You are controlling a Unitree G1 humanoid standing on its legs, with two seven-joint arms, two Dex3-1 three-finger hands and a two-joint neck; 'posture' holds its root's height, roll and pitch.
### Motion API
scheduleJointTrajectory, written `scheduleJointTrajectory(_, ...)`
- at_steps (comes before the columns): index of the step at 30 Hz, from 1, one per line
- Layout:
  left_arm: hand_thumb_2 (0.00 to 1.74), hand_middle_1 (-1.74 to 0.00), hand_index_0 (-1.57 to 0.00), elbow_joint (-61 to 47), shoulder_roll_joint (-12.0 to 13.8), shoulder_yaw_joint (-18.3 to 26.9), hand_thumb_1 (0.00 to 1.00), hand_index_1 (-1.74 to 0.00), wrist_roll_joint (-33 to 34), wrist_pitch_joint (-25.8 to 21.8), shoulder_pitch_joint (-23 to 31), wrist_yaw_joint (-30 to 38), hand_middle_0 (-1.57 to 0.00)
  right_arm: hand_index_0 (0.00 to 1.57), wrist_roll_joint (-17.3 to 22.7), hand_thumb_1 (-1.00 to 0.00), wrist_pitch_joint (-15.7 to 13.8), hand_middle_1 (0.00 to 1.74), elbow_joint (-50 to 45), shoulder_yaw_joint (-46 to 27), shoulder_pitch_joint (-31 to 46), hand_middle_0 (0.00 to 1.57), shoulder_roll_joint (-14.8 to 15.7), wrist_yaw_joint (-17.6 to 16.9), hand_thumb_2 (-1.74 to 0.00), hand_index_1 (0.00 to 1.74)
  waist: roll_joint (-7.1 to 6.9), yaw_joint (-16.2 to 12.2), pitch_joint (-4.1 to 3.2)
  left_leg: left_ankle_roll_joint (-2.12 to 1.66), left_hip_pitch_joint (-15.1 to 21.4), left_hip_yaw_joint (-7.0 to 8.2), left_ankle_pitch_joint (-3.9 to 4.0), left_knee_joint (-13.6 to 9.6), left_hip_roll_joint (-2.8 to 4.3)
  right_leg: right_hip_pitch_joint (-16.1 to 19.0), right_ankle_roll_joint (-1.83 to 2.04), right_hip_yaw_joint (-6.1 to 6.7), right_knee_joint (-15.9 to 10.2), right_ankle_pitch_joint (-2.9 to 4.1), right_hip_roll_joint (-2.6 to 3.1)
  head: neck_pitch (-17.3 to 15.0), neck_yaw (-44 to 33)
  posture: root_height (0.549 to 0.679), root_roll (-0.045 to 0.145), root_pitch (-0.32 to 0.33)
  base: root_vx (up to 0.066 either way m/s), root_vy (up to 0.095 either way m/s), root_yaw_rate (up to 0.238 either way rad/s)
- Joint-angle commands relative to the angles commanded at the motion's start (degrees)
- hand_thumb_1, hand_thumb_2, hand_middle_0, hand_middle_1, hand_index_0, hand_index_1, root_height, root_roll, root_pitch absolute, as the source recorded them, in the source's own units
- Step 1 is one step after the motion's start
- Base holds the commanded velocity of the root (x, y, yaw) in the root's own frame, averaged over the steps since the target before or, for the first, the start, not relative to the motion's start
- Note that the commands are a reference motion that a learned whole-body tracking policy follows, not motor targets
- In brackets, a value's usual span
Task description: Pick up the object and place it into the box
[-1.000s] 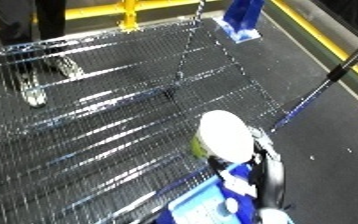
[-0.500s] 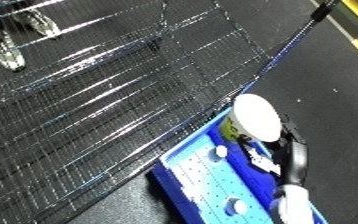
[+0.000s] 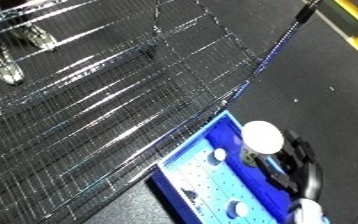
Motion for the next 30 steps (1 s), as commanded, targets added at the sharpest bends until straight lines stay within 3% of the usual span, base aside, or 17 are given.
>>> scheduleJointTrajectory(9,1.74,-1.74,-1.57,-0.01,-0.47,-0.16,1.00,-1.74,-0.39,-0.05,0.82,-0.40,-1.57,0.00,-2.43,0.00,-0.22,0.00,-0.92,1.18,0.64,0.00,0.58,1.64,0.00,0.00,0.33,0.35,0.25,-0.36,-0.24,-0.71,0.87,-0.25,0.01,0.10,-0.54,-0.41,0.35,-0.28,0.33,-0.69,-1.16,0.667,0.072,0.018,0.010,-0.008,0.026)
scheduleJointTrajectory(16,1.74,-1.74,-1.57,-1.31,-1.18,0.12,1.00,-1.74,0.60,0.24,2.02,-0.35,-1.57,0.00,-7.18,0.00,-1.16,0.00,-8.77,4.26,1.38,0.00,3.09,3.09,0.00,0.00,-0.71,0.94,0.15,-0.27,-0.45,-1.14,1.13,-0.36,0.15,0.37,-0.58,-0.66,0.15,-0.33,0.56,-0.48,-4.19,0.667,0.070,0.018,0.009,-0.026,0.069)
scheduleJointTrajectory(23,1.74,-1.74,-1.57,-2.49,-1.51,0.78,1.00,-1.74,0.97,1.01,2.85,0.45,-1.57,0.00,-16.66,0.00,-0.93,0.00,-18.03,8.22,1.03,0.00,4.13,4.22,0.00,0.00,-1.81,1.82,-0.03,-0.10,-0.71,-1.38,1.20,-0.21,0.27,0.46,-0.49,-1.02,0.13,-0.30,0.68,0.84,-5.71,0.667,0.067,0.016,0.016,-0.016,0.017)
scheduleJointTrajectory(30,1.74,-1.74,-1.57,-2.17,-1.94,1.32,1.00,-1.74,1.34,0.86,3.54,-0.42,-1.57,0.00,-17.28,0.00,-1.92,0.00,-22.05,9.83,-0.76,0.00,4.79,8.34,0.00,0.00,-2.23,3.20,-0.42,-0.29,-0.45,-1.82,1.54,-0.70,0.21,1.51,-0.46,-1.57,-0.17,-0.43,0.41,0.59,-7.65,0.667,0.062,0.008,0.023,0.004,0.071)
